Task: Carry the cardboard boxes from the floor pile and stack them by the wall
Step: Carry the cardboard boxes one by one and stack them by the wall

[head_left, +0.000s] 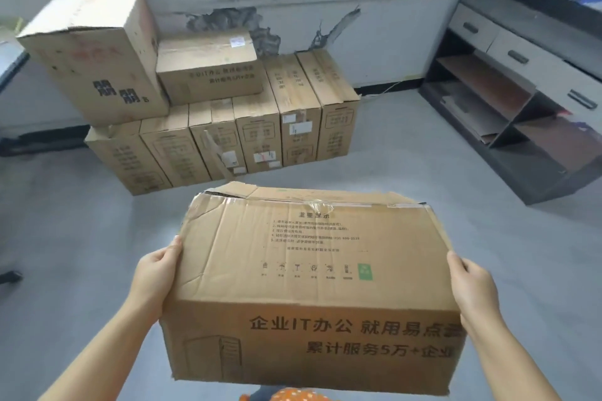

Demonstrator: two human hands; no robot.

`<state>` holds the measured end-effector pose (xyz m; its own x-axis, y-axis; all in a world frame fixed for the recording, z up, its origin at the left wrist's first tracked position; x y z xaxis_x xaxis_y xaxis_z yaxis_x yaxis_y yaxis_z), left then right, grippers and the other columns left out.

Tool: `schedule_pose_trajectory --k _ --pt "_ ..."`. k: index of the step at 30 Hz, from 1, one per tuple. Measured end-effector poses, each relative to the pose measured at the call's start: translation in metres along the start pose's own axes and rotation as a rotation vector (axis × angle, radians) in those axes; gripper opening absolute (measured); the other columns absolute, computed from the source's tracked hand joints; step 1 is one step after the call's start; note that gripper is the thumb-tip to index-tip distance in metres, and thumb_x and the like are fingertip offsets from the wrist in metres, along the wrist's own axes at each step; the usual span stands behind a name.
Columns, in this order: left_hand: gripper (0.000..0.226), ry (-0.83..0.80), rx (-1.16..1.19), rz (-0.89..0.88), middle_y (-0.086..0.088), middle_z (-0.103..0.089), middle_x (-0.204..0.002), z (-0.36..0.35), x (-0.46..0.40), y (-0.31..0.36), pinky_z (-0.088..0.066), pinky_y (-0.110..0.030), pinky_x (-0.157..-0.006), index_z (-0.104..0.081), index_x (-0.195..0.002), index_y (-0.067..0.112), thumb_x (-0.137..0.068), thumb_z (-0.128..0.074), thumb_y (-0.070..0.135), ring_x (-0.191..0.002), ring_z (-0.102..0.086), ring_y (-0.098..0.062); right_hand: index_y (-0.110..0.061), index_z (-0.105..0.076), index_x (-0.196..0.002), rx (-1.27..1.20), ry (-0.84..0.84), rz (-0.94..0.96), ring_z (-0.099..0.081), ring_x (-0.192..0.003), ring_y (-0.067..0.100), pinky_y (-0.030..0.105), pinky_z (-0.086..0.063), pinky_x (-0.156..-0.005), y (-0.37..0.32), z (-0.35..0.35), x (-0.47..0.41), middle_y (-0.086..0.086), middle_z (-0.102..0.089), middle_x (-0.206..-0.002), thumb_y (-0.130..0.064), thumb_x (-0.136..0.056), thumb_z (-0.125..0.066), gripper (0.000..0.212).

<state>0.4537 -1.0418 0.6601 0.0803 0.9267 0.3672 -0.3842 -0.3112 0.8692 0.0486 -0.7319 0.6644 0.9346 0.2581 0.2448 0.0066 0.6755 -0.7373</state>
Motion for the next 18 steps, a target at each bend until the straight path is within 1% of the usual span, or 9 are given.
schedule_pose_trajectory --k 3,6,9,11,14,18 --pt "0.051 0.015 -0.002 -0.007 -0.005 -0.062 -0.072 -0.01 -0.065 0.044 -0.041 -0.032 -0.062 -0.064 -0.07 0.001 -0.094 -0.052 0.044 -0.067 -0.053 -0.02 -0.015 -0.029 -0.062 -0.009 -0.005 -0.012 -0.026 -0.056 0.021 0.035 -0.016 -0.059 -0.055 -0.031 -0.048 0.004 -0.026 -0.057 -0.037 -0.098 -0.042 0.044" --pt "0.05 -0.006 -0.004 -0.013 -0.006 -0.058 -0.071 -0.026 -0.123 0.085 -0.038 -0.032 -0.06 -0.061 -0.069 0.002 -0.094 -0.052 0.045 -0.067 -0.05 -0.022 -0.018 -0.024 -0.062 -0.016 -0.008 -0.005 -0.023 -0.055 0.019 0.034 -0.014 -0.058 -0.101 -0.056 -0.09 0.001 -0.022 -0.056 -0.035 -0.098 -0.043 0.044" --pt "0.049 0.011 -0.009 -0.034 -0.004 -0.062 -0.071 -0.049 -0.178 0.123 -0.042 -0.033 -0.062 -0.065 -0.069 0.006 -0.093 -0.052 0.046 -0.067 -0.054 -0.021 -0.017 -0.023 -0.064 -0.032 0.008 -0.01 -0.021 -0.055 0.019 0.033 -0.013 -0.058 -0.14 -0.078 -0.14 0.001 -0.02 -0.057 -0.036 -0.098 -0.042 0.043" --pt "0.049 0.003 0.004 -0.044 -0.003 -0.064 -0.071 -0.07 -0.214 0.145 -0.043 -0.034 -0.064 -0.066 -0.07 0.006 -0.093 -0.052 0.046 -0.068 -0.056 -0.02 -0.017 -0.024 -0.065 -0.036 -0.003 -0.016 -0.021 -0.056 0.019 0.034 -0.013 -0.059 -0.161 -0.094 -0.177 0.002 -0.019 -0.059 -0.037 -0.097 -0.042 0.042" --pt "0.045 0.019 0.025 -0.049 0.0 -0.067 -0.069 -0.106 -0.269 0.176 -0.046 -0.034 -0.067 -0.069 -0.07 0.009 -0.094 -0.053 0.043 -0.067 -0.059 -0.017 -0.019 -0.021 -0.065 -0.028 -0.002 0.022 -0.019 -0.056 0.019 0.035 -0.011 -0.059 -0.201 -0.117 -0.241 0.001 -0.017 -0.059 -0.037 -0.098 -0.043 0.043" --pt "0.045 0.053 0.076 -0.053 -0.003 -0.067 -0.072 -0.155 -0.337 0.212 -0.046 -0.035 -0.069 -0.069 -0.07 0.008 -0.094 -0.053 0.042 -0.07 -0.059 -0.02 -0.015 -0.026 -0.067 -0.004 -0.031 0.06 -0.023 -0.058 0.02 0.035 -0.014 -0.06 -0.261 -0.148 -0.34 0.004 -0.022 -0.061 -0.035 -0.098 -0.041 0.04"
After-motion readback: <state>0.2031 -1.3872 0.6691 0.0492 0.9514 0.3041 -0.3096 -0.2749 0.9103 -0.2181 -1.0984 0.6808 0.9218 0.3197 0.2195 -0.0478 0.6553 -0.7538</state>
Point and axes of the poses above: each hand's wrist, its own x-axis away from the middle knuckle, its own z-axis out of the back of the hand, y = z × x, the point moved 5 cm from there along -x, towards the middle knuckle
